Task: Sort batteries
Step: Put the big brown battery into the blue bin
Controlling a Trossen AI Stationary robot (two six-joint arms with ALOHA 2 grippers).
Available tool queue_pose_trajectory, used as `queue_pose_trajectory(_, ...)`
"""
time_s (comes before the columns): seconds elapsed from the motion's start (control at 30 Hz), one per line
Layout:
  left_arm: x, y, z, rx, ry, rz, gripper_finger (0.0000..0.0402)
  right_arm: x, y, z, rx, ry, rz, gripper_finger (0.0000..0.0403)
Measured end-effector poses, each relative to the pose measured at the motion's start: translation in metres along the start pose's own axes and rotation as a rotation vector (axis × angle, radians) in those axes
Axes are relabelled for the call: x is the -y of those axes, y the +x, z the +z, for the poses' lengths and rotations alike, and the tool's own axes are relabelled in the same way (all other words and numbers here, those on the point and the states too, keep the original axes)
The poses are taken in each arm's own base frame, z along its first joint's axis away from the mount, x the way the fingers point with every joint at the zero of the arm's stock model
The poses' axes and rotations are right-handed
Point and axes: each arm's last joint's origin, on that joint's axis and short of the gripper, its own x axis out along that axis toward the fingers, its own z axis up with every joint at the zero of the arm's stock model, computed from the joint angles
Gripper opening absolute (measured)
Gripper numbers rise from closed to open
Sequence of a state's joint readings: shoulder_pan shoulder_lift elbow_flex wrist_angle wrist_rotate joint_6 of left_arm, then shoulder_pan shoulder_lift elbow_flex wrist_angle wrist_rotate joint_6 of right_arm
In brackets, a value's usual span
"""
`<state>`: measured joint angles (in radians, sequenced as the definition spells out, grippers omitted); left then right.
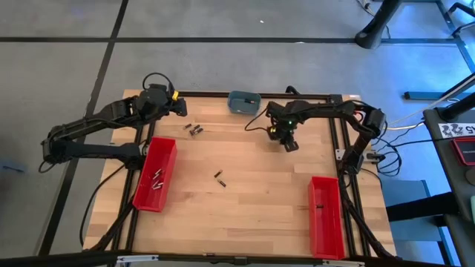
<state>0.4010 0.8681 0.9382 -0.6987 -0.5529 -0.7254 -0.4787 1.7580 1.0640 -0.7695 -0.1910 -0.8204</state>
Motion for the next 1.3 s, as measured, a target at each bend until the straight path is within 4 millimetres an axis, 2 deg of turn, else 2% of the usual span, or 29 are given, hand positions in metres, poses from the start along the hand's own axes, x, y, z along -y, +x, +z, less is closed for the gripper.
queue_pose_trajectory(0.17,0.000,0.000,0.000,0.000,0.000,0.000,0.0129,-0.006,0.012,-0.006,-0.073,-0.016,-0.044,0.0140)
queue_pose_trajectory(0.37,0.000,0.000,0.000,0.000,0.000,0.000,0.0129,-0.010,0.020,-0.013,-0.076,-0.018,-0.075,0.0137)
queue_pose_trajectory(0.47,0.000,0.000,0.000,0.001,0.000,0.000,0.0129,-0.010,0.021,-0.014,-0.075,-0.016,-0.076,0.0111)
queue_pose_trajectory(0.63,0.000,0.000,0.000,0.001,-0.001,-0.001,0.0129,-0.011,0.022,-0.013,-0.030,-0.012,-0.036,0.0032)
queue_pose_trajectory(0.73,0.000,0.000,0.000,0.001,-0.001,-0.001,0.0129,-0.010,0.020,-0.011,-0.024,-0.011,-0.034,0.0032)
queue_pose_trajectory(0.87,0.000,0.000,0.000,0.001,-0.006,0.000,0.0129,0.002,0.000,0.008,0.065,-0.018,-0.050,0.0038)
queue_pose_trajectory(1.03,0.000,0.000,0.000,0.003,-0.013,-0.003,0.0129,0.031,-0.071,0.050,0.398,-0.091,-0.189,0.0036)
queue_pose_trajectory(1.17,0.000,0.000,0.000,0.003,-0.013,-0.002,0.0129,0.063,-0.123,0.077,0.654,-0.097,-0.407,0.0037)
queue_pose_trajectory(1.23,0.000,0.000,0.000,0.003,-0.011,-0.002,0.0129,0.078,-0.131,0.085,0.743,-0.070,-0.466,0.0037)
queue_pose_trajectory(1.3,0.000,0.000,0.000,0.003,-0.011,-0.003,0.0129,0.094,-0.124,0.091,0.785,-0.022,-0.462,0.0037)
